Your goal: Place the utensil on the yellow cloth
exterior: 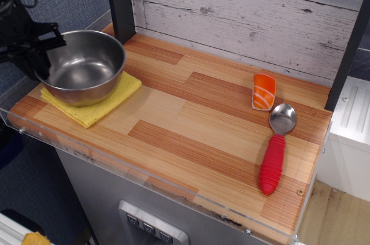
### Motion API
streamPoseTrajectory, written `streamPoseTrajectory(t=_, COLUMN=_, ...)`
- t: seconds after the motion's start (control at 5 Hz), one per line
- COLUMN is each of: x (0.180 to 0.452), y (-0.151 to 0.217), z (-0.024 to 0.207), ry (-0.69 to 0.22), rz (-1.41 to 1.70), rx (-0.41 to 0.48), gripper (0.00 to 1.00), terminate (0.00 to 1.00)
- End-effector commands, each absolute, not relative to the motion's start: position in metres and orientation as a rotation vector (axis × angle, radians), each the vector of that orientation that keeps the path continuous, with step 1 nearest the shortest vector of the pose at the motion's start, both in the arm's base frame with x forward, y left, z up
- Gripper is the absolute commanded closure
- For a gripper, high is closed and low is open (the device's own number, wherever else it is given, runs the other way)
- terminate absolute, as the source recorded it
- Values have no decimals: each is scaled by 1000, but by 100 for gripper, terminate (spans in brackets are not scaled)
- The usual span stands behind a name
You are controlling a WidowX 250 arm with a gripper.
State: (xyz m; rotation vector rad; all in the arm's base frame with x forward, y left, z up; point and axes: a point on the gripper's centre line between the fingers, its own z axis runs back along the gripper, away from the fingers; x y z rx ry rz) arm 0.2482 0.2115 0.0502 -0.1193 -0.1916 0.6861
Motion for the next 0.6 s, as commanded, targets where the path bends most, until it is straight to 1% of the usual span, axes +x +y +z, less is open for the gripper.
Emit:
streamPoseTrajectory(t=0.0, x=256, y=202, z=43, ry=-188, rz=716, rx=-128, gripper=100, terminate=0)
streamPoseTrajectory(t=0.2, x=257, y=197, z=43, ry=-141, rz=735, rx=-138, gripper=0, terminate=0)
streamPoseTrajectory(t=0.4, x=256, y=197, z=45, ry=-127, rz=741, rx=-127, gripper=0, terminate=0)
